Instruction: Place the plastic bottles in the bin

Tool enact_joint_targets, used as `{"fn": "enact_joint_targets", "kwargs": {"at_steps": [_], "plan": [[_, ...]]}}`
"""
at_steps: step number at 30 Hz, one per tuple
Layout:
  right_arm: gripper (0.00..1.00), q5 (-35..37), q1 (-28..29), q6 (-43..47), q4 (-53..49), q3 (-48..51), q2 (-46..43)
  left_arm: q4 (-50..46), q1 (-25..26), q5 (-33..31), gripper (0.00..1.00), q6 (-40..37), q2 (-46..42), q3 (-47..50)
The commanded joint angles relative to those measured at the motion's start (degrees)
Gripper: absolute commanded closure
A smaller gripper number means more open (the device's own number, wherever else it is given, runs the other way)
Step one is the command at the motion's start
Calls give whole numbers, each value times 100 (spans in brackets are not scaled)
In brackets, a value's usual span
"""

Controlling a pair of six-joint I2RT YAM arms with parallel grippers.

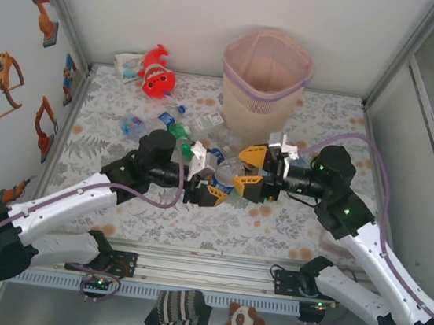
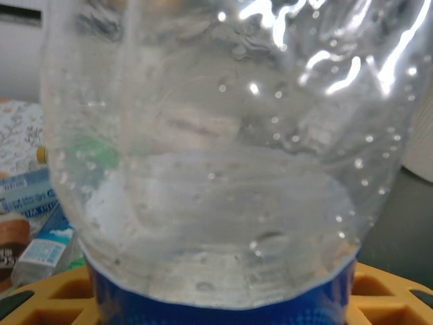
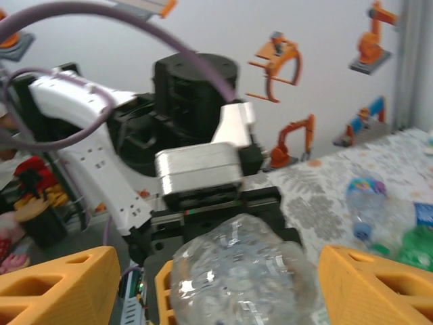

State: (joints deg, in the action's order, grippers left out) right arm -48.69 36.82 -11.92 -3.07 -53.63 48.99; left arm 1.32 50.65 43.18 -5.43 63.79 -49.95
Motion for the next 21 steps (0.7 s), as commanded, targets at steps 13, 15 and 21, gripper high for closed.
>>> {"fn": "enact_joint_targets", "kwargs": {"at_steps": [13, 15, 21], "plan": [[33, 244, 617, 587, 810, 142, 554, 610, 76, 183, 47, 302, -238, -177], [35, 246, 658, 559, 826, 151, 537, 605, 76, 150, 47, 297, -291, -142], [47, 283, 697, 437, 795, 112, 507, 685, 77, -99, 47, 306, -495, -7]]}}
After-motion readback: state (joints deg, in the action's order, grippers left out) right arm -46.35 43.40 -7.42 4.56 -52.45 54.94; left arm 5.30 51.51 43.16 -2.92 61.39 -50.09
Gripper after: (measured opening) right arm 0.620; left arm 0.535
